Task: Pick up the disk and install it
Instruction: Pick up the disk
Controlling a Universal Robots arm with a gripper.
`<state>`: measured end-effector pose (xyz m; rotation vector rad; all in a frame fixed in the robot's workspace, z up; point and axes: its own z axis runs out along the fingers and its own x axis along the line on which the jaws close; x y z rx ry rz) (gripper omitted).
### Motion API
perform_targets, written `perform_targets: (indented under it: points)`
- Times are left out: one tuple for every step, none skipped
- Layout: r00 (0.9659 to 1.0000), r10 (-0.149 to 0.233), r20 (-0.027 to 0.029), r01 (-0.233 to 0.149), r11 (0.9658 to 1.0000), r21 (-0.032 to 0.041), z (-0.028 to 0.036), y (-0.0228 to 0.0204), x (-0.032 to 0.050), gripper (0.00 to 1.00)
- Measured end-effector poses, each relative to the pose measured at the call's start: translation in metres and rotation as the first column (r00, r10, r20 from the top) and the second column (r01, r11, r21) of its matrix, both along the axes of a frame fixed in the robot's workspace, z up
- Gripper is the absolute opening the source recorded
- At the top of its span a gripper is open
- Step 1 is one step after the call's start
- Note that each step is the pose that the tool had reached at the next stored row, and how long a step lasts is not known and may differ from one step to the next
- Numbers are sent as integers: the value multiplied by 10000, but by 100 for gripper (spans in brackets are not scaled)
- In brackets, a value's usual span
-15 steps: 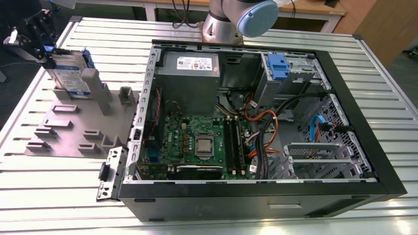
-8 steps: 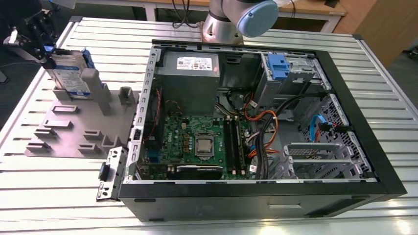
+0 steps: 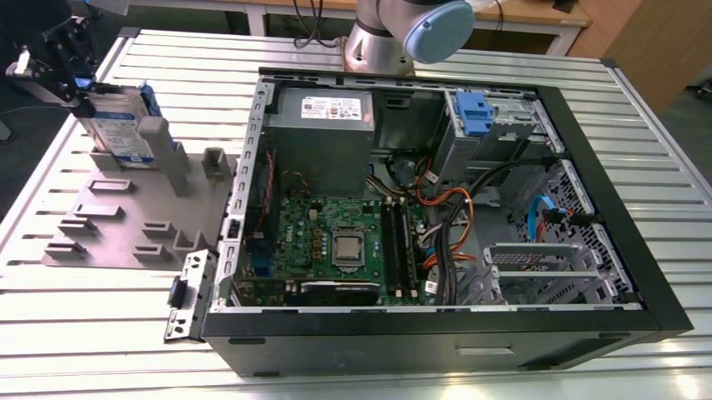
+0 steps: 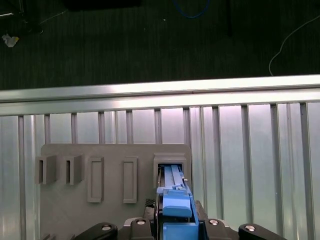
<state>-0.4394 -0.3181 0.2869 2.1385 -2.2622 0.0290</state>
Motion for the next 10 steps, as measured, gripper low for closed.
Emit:
perform_targets:
  points:
    - [10000, 0, 0, 0, 10000, 0, 0, 0, 0, 38]
    - [10000, -1, 0, 1, 10000, 0, 0, 0, 0, 44]
    - [10000, 0, 0, 0, 10000, 0, 0, 0, 0, 44]
    - [10000, 0, 1, 0, 10000, 0, -1, 0, 0, 44]
    - [10000, 0, 0, 0, 10000, 1, -1, 0, 0, 44]
    - [10000, -1, 2, 1, 10000, 1, -2, -1, 0, 44]
    - [10000, -1, 2, 1, 10000, 1, -2, -2, 0, 44]
    - [10000, -1, 2, 1, 10000, 1, -2, -2, 0, 44]
    - [10000, -1, 1, 1, 10000, 1, -1, -2, 0, 44]
    - [10000, -1, 0, 1, 10000, 0, -1, -3, 0, 44]
